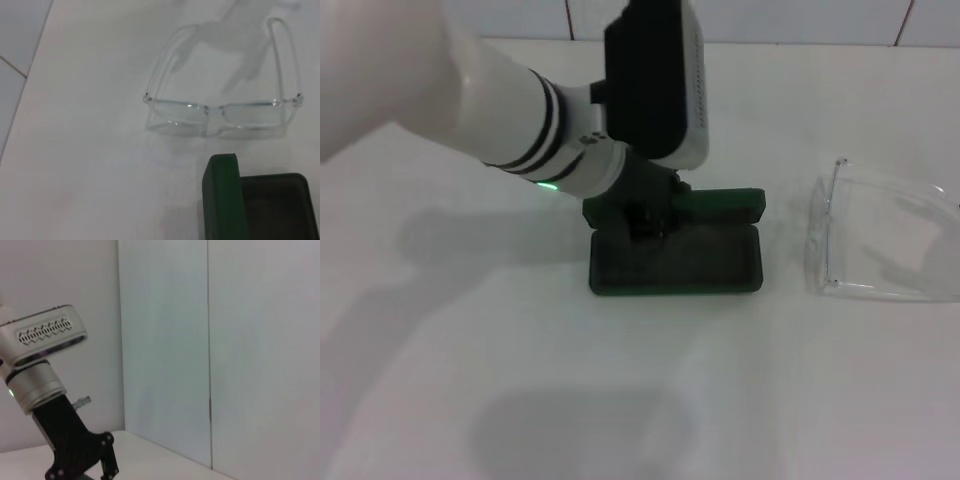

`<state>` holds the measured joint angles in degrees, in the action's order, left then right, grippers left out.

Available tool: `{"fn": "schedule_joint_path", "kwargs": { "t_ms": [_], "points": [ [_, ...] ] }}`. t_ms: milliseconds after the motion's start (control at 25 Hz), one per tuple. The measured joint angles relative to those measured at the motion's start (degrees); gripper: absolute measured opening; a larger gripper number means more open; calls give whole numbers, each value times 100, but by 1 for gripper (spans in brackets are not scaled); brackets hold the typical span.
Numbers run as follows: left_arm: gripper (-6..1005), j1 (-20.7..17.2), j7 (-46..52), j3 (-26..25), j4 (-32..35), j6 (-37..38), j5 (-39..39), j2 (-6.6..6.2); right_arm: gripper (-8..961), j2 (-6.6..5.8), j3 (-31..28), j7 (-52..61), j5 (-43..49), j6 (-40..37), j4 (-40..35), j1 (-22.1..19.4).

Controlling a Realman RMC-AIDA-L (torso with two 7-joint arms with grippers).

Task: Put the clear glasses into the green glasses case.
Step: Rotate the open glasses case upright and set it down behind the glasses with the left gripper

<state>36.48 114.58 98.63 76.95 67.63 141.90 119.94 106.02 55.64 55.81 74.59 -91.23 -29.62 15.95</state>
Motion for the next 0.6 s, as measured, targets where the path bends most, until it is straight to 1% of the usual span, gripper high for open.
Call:
{"fn": "schedule_joint_path", "kwargs": {
  "t_ms": [320,600],
  "points": [
    [207,120,507,369,-125,-266,259,18,869,0,7,0,68,0,0,28],
    [207,161,667,516,-182,-341,267,30,869,-1,8,0,74,-79,0,32]
  ]
}}
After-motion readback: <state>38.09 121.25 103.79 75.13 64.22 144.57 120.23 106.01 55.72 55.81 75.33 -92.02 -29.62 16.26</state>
